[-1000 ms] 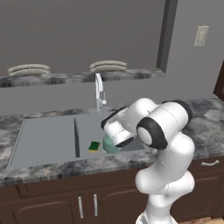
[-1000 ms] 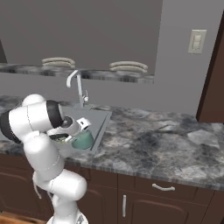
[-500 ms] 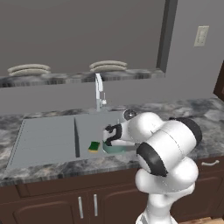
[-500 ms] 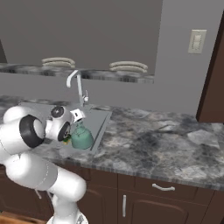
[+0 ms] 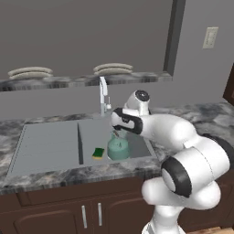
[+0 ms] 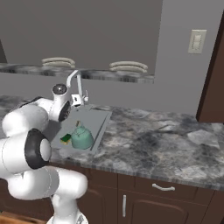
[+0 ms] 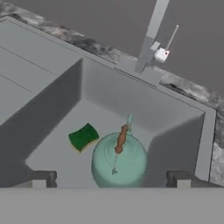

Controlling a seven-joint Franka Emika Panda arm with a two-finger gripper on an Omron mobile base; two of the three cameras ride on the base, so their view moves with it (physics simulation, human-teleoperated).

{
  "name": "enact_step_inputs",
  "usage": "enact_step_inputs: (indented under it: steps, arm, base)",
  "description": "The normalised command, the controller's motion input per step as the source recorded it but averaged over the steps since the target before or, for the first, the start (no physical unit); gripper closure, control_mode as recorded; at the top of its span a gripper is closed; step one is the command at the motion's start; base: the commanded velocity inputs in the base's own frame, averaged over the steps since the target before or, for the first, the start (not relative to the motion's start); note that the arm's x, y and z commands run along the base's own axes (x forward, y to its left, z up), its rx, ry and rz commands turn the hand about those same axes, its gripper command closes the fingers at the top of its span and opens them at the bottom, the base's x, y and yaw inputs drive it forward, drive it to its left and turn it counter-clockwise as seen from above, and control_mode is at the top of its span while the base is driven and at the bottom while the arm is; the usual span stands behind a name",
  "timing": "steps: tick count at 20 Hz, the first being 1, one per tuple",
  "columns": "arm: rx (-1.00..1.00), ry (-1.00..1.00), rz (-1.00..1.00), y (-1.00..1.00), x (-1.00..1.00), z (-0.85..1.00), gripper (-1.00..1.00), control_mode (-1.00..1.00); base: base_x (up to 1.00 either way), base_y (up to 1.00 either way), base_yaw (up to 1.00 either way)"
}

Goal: Open the cabinet, pick the kettle from the cabinet, and place it in the sink.

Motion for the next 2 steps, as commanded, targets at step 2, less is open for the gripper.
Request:
enact_step_inputs:
  steps: [2]
  arm:
    - [0.16,0.0,-0.06,-0.1,-0.47,0.26,-1.0,-1.0]
  base:
    - [0.0,0.0,0.0]
